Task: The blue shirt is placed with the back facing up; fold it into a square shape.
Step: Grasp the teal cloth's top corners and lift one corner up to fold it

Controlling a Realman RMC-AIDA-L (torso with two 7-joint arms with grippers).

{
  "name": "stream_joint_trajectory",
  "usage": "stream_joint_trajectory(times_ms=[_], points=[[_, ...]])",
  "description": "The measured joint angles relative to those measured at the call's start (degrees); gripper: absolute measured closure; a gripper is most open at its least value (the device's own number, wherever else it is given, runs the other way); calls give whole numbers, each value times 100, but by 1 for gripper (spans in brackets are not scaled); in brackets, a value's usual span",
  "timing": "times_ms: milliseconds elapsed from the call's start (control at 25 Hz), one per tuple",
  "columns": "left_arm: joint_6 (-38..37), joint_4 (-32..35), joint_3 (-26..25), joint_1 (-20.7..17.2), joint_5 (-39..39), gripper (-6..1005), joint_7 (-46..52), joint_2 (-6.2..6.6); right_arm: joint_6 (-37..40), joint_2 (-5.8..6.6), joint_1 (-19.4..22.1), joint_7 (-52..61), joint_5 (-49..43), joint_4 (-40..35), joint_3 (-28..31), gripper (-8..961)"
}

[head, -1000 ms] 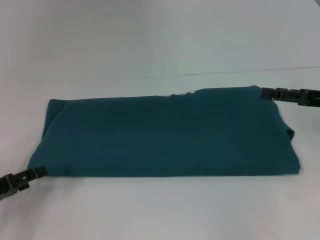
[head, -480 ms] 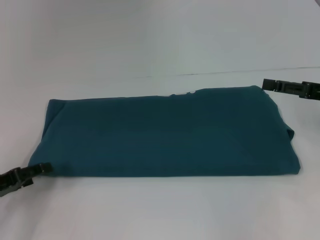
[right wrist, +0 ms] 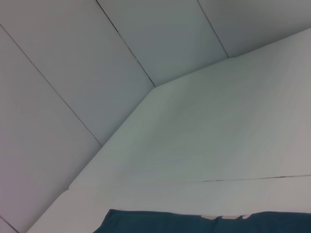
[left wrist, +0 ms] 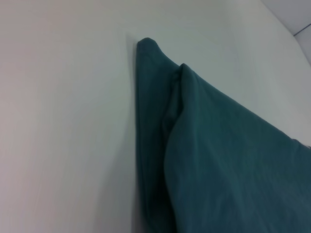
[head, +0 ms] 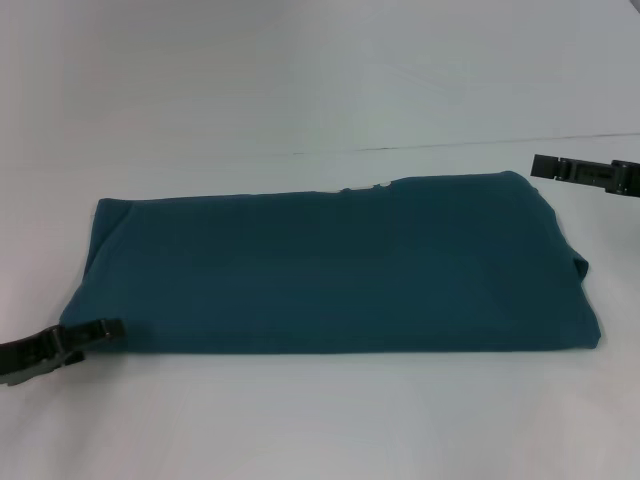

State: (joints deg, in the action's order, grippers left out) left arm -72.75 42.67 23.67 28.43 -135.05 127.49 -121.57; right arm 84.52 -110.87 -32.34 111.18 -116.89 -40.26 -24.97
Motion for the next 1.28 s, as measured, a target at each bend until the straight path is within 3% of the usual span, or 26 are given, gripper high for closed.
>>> stream_joint_trajectory(times_ms=[320, 680, 880, 1120, 1280], points=[[189, -32, 328, 146, -13, 122, 150, 25, -13, 5, 0, 0, 0, 0, 1, 44], [270, 5, 298, 151, -8, 124, 158, 43, -22, -7, 0, -12, -1, 0, 1, 45], [372, 11, 285, 127, 3, 257, 88, 35, -21, -13, 0, -24, -1, 0, 4, 44], [424, 52, 302, 118, -3, 493, 114, 29, -15, -31, 0, -48, -1, 1, 27, 45], [496, 44, 324, 118, -4, 570, 121, 28, -19, -41, 9, -57, -1, 1, 27, 45]])
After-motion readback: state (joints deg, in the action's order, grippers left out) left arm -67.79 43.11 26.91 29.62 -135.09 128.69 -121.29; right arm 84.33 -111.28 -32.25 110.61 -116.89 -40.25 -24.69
